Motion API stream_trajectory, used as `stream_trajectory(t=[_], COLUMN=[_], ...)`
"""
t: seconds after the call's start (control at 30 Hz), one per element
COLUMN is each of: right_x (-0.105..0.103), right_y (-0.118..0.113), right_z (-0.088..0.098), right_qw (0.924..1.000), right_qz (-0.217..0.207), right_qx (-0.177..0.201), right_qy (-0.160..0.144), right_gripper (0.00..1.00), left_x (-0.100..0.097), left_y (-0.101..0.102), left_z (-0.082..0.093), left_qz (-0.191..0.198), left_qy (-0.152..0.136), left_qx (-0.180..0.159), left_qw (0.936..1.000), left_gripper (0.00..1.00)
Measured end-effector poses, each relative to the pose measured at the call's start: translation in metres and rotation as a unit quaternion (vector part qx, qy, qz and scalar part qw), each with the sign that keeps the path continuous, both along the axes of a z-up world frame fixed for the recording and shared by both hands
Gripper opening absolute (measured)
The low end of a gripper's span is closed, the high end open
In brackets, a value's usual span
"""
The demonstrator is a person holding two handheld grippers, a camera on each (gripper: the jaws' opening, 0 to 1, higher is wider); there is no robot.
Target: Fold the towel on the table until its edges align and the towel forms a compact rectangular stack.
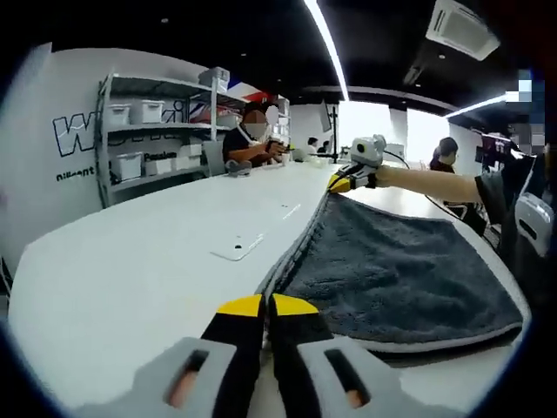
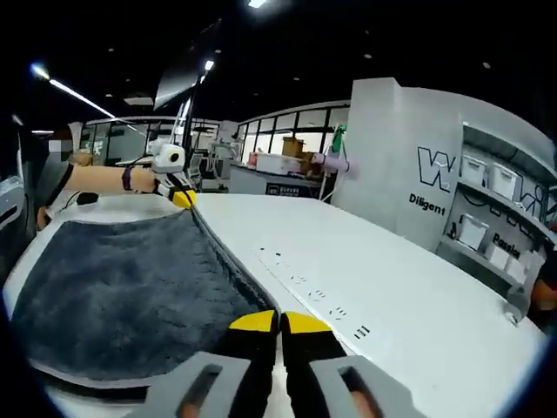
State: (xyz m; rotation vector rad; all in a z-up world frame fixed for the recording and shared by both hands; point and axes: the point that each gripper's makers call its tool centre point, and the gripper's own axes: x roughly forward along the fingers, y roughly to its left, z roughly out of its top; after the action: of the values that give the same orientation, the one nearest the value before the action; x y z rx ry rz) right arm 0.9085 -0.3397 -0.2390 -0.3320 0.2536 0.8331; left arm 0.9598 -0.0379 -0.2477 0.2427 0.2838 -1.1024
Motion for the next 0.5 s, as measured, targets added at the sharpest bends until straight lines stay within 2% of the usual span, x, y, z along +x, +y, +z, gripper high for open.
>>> stream_trajectory(t=[0.03,0.13,0.23,0.33,0.5], right_x=[0.002,0.008,0.009,0.007,0.005], right_y=[0.000,-0.004,-0.003,-0.005,-0.003], right_z=[-0.005,-0.030,-0.046,-0.055,-0.055], right_qw=[1.0000,0.9983,0.9975,0.9971,0.9976], right_qz=[-0.004,-0.017,-0.019,-0.022,-0.025], right_qx=[-0.007,-0.047,-0.058,-0.060,-0.048], right_qy=[0.003,0.028,0.037,0.042,0.042], right_gripper=[0.02,0.02,0.02,0.02,0.02], left_x=[0.002,0.004,0.002,0.003,0.002], left_y=[0.001,-0.003,-0.006,-0.007,-0.007], left_z=[-0.008,-0.025,-0.043,-0.043,-0.043], left_qz=[0.005,0.011,0.009,0.012,0.009], left_qy=[-0.010,-0.017,-0.025,-0.026,-0.030], left_qx=[0.026,0.061,0.093,0.085,0.087], left_qw=[0.9996,0.9979,0.9953,0.9960,0.9958], left_gripper=[0.04,0.04,0.04,0.04,0.04])
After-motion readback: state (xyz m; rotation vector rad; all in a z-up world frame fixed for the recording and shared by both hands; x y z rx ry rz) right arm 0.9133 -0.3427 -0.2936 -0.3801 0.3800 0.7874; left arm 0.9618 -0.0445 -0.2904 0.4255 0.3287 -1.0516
